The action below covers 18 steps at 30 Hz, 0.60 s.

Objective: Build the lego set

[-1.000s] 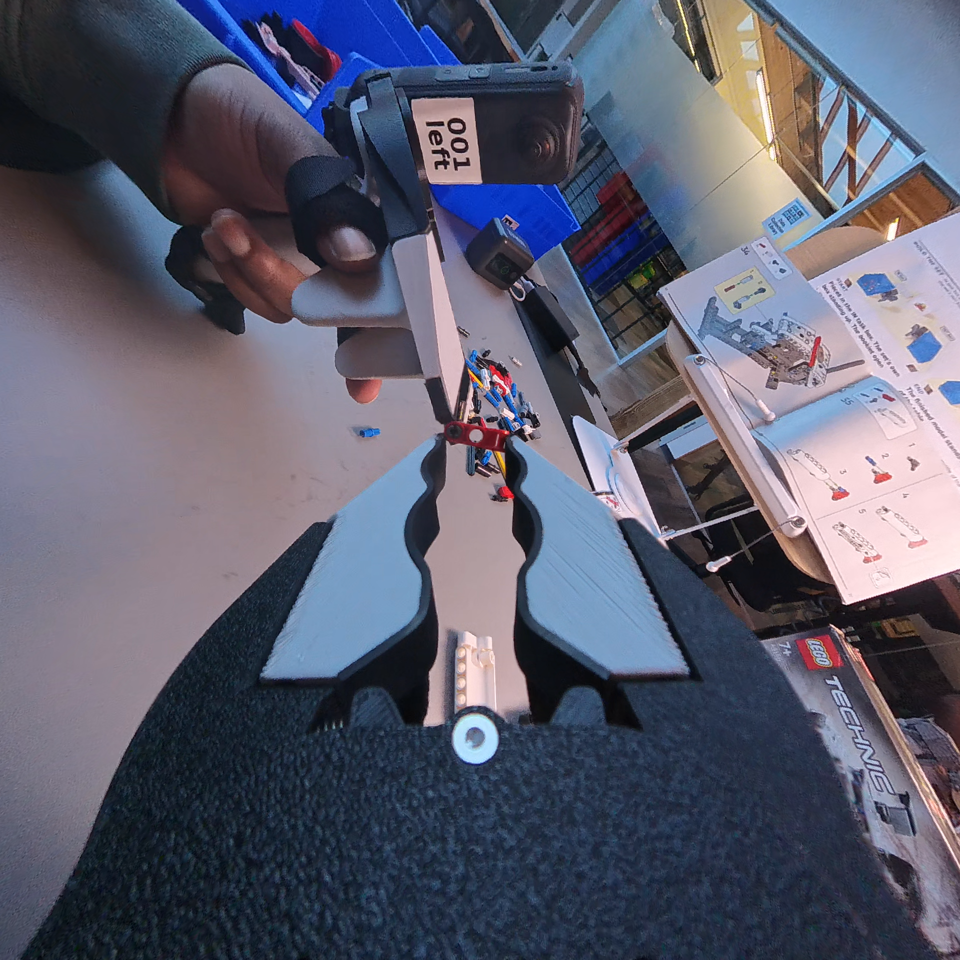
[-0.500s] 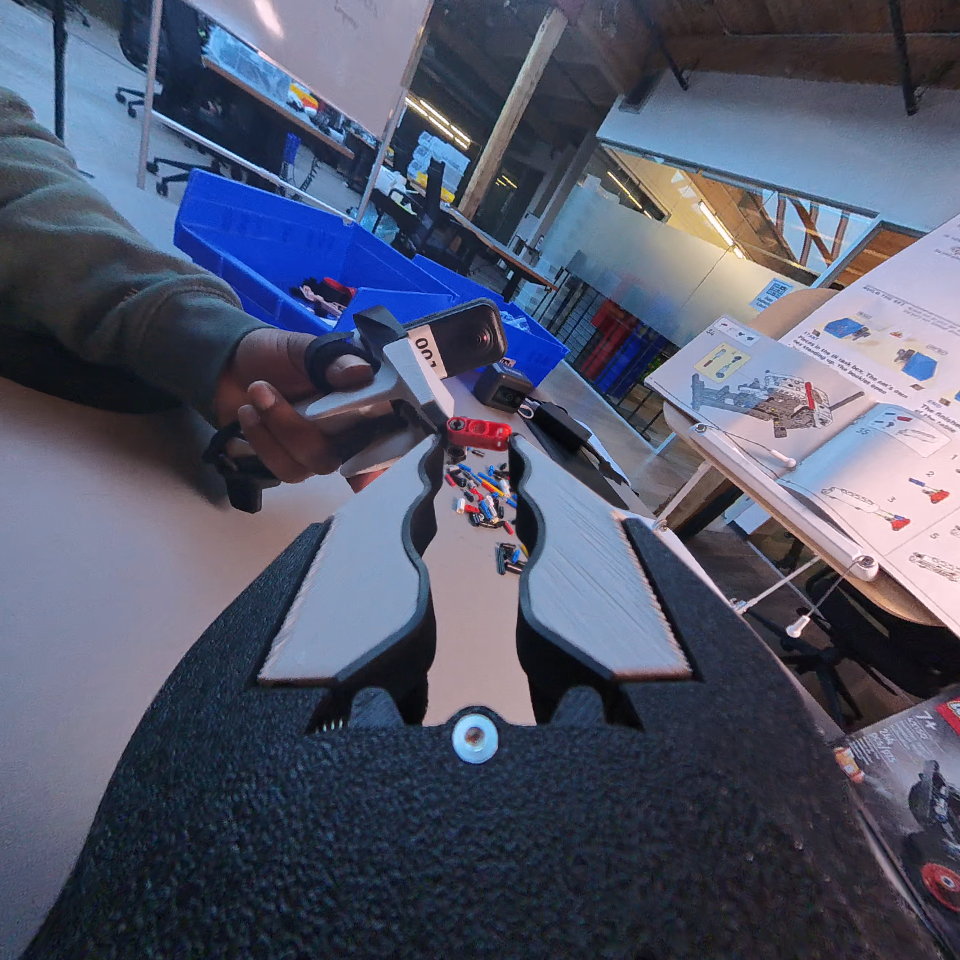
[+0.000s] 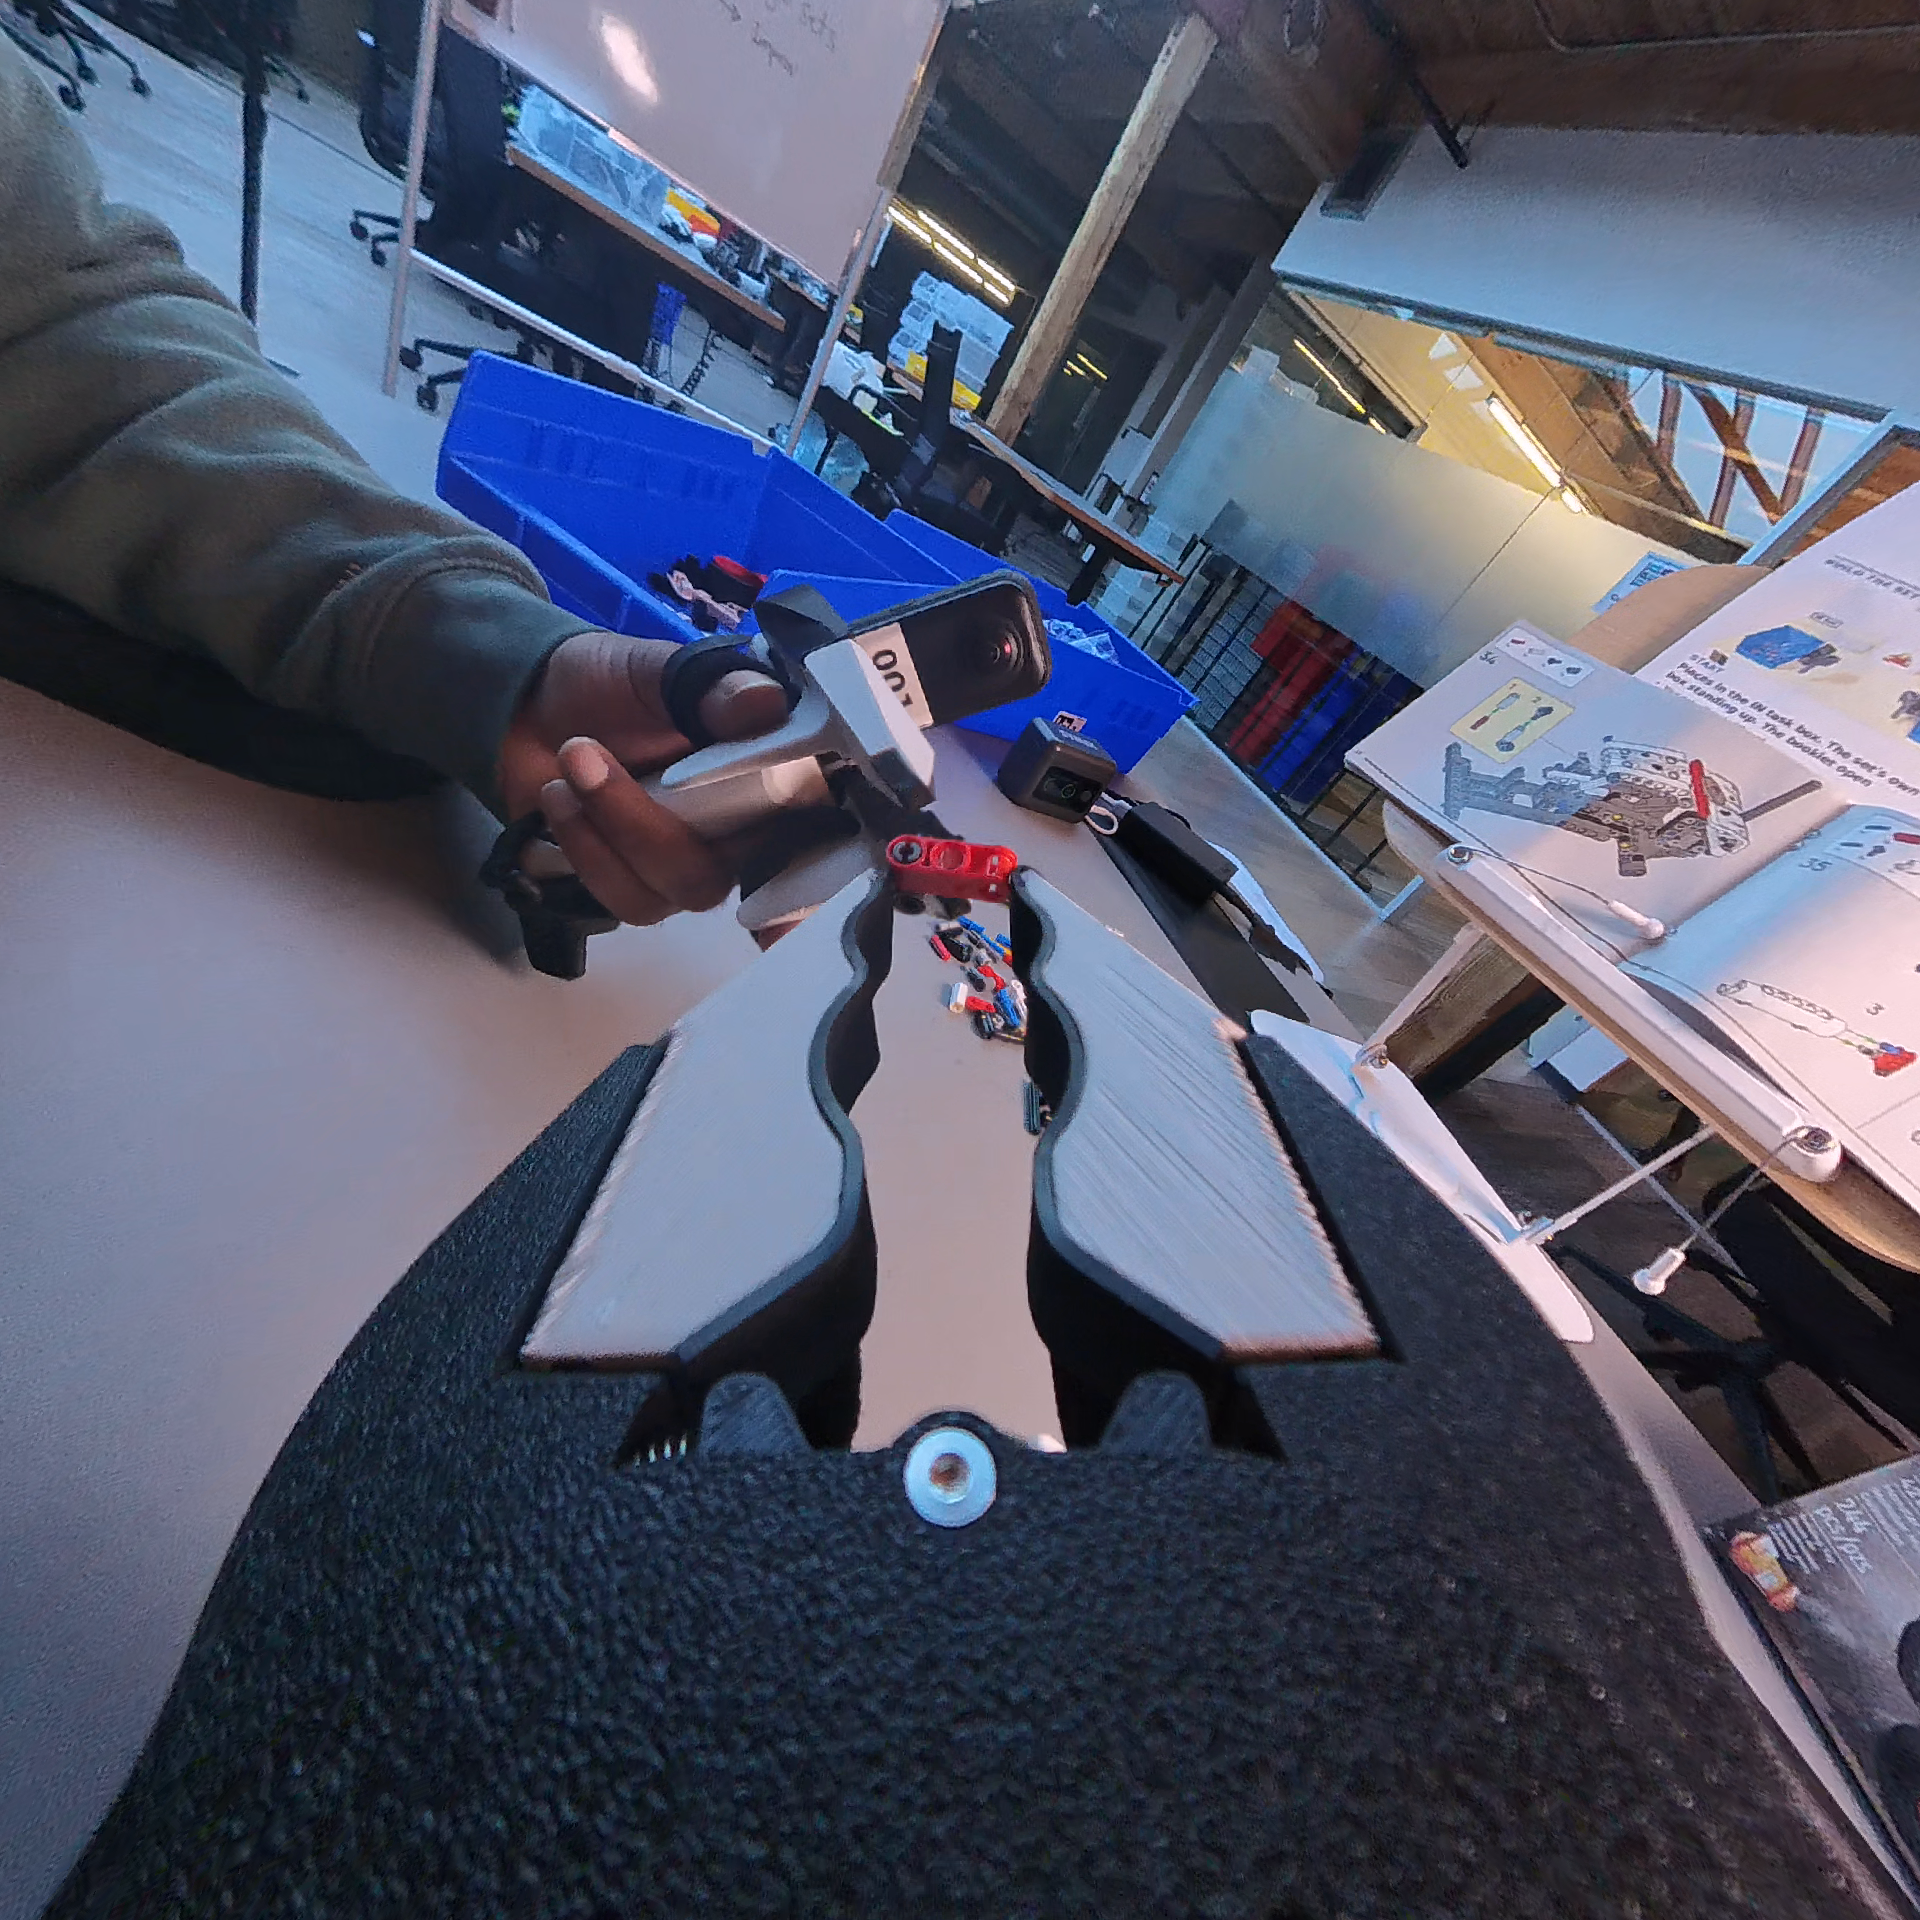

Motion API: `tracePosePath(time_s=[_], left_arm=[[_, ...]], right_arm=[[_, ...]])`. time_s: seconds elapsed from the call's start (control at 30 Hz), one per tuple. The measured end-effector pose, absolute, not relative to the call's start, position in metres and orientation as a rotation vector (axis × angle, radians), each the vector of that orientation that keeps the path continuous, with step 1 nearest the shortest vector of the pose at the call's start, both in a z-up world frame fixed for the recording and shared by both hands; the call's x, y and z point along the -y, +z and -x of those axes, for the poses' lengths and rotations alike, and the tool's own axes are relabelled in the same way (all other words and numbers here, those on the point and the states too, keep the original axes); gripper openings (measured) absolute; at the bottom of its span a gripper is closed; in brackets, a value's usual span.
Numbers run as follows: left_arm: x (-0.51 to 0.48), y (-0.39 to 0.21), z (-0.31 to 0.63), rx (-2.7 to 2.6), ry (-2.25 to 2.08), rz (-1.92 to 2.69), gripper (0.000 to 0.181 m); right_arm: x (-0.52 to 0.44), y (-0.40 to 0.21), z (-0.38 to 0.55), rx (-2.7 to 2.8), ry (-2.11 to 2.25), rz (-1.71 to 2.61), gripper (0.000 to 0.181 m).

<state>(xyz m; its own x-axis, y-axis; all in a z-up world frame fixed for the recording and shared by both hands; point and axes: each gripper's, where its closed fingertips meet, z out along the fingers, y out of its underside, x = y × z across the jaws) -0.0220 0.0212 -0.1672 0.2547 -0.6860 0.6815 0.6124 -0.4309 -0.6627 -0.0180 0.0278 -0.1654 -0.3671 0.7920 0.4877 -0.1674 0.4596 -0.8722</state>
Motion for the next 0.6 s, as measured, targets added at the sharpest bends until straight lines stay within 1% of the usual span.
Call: tracePosePath(time_s=[0.1, 0.23, 0.3, 0.5, 0.53, 0.6], left_arm=[[-0.022, -0.169, 0.021, -0.077, -1.443, 1.420, 0.019], [-0.020, -0.169, 0.015, -0.108, -1.447, 1.433, 0.008], [-0.019, -0.169, 0.014, -0.118, -1.444, 1.434, 0.005], [-0.020, -0.177, 0.011, -0.132, -1.421, 1.499, 0.014], [-0.021, -0.181, 0.009, -0.136, -1.409, 1.525, 0.015], [-0.020, -0.180, 0.008, -0.139, -1.418, 1.522, 0.009]], right_arm=[[-0.025, -0.169, 0.018, 1.662, 1.106, 0.536, 0.022], [-0.022, -0.172, 0.018, 1.681, 1.089, 0.523, 0.022], [-0.022, -0.172, 0.018, 1.686, 1.090, 0.521, 0.022], [-0.023, -0.180, 0.018, 1.748, 1.032, 0.501, 0.022], [-0.023, -0.181, 0.017, 1.756, 1.029, 0.498, 0.022], [-0.023, -0.180, 0.016, 1.754, 1.032, 0.487, 0.022]])
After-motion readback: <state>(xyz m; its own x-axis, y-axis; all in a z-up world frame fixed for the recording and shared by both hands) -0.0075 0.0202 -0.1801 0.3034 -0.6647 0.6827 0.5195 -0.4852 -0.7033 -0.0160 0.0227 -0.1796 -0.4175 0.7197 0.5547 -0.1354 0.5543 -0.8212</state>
